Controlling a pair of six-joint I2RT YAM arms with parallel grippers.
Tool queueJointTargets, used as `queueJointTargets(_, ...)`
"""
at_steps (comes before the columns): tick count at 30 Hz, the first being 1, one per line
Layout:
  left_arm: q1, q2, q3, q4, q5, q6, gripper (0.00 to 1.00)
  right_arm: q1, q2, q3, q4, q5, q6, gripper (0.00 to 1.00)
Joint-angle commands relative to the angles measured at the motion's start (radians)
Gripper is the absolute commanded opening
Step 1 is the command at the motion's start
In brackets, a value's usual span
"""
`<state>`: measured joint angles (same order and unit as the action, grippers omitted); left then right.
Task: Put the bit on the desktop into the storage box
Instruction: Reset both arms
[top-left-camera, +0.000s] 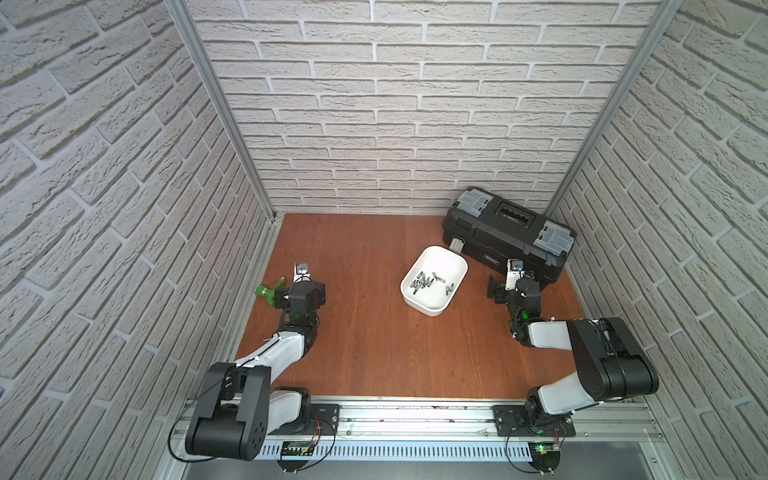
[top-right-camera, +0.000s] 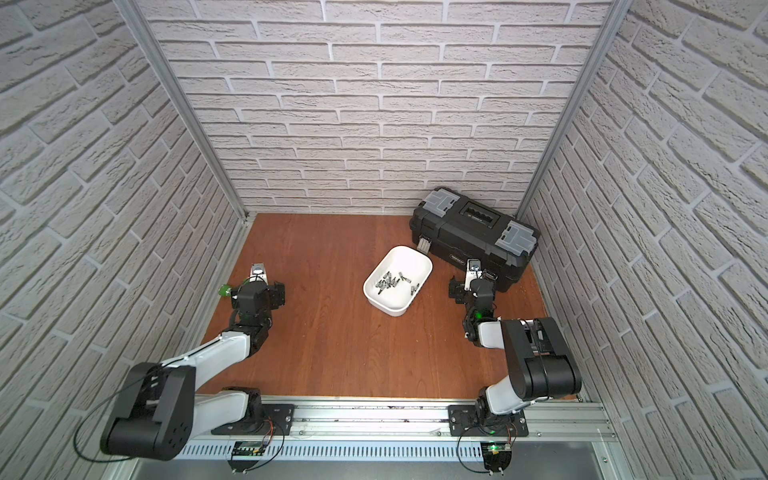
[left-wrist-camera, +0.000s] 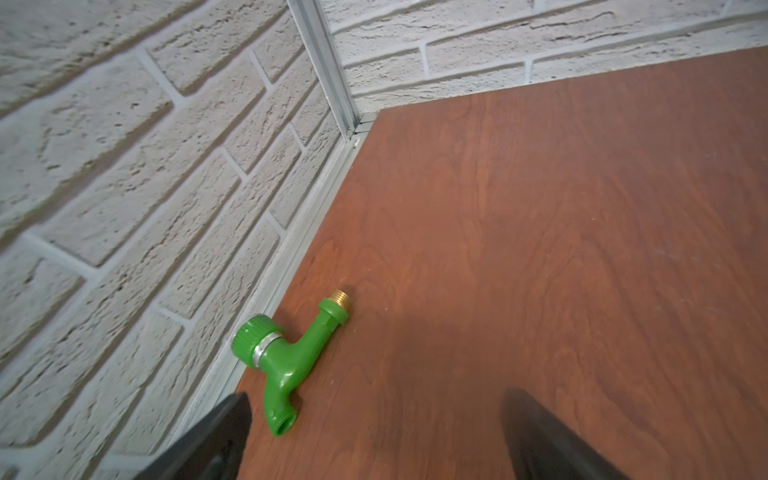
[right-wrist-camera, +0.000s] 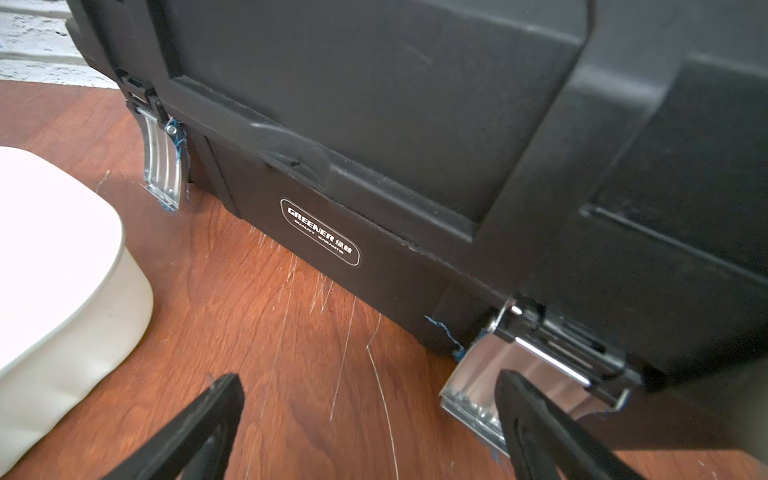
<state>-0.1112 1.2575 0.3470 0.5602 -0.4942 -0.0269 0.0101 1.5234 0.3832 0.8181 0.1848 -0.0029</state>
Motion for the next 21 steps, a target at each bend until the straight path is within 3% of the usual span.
queueJointTargets(1, 0.007, 0.080, -0.023, 0.256, 0.051, 0.059, 0.98, -0.001, -0.006, 0.011, 0.020, -0.010, 0.013, 0.99)
queueJointTargets(7, 0.019, 0.237, -0.037, 0.451, 0.104, 0.108, 0.99, -0.001, -0.005, 0.012, 0.019, -0.010, 0.014, 0.99)
queueJointTargets(11, 0.048, 0.234, -0.056, 0.470, 0.170, 0.084, 0.99, -0.001, -0.005, 0.013, 0.018, -0.010, 0.014, 0.99)
queueJointTargets(15, 0.127, 0.306, -0.025, 0.475, 0.227, 0.007, 0.98, -0.001, -0.005, 0.012, 0.018, -0.010, 0.014, 0.99)
queueJointTargets(16, 0.133, 0.294, 0.030, 0.333, 0.245, -0.006, 0.99, 0.000, -0.005, 0.013, 0.018, -0.010, 0.014, 0.99)
queueJointTargets(17, 0.158, 0.286, 0.035, 0.319, 0.297, -0.020, 0.98, -0.001, -0.005, 0.012, 0.019, -0.010, 0.014, 0.99)
queueJointTargets(18, 0.179, 0.299, 0.012, 0.376, 0.331, -0.029, 0.98, -0.001, -0.005, 0.011, 0.019, -0.010, 0.014, 0.99)
queueJointTargets(21, 0.175, 0.284, 0.024, 0.326, 0.322, -0.033, 0.99, -0.001, -0.005, 0.012, 0.019, -0.010, 0.014, 0.99)
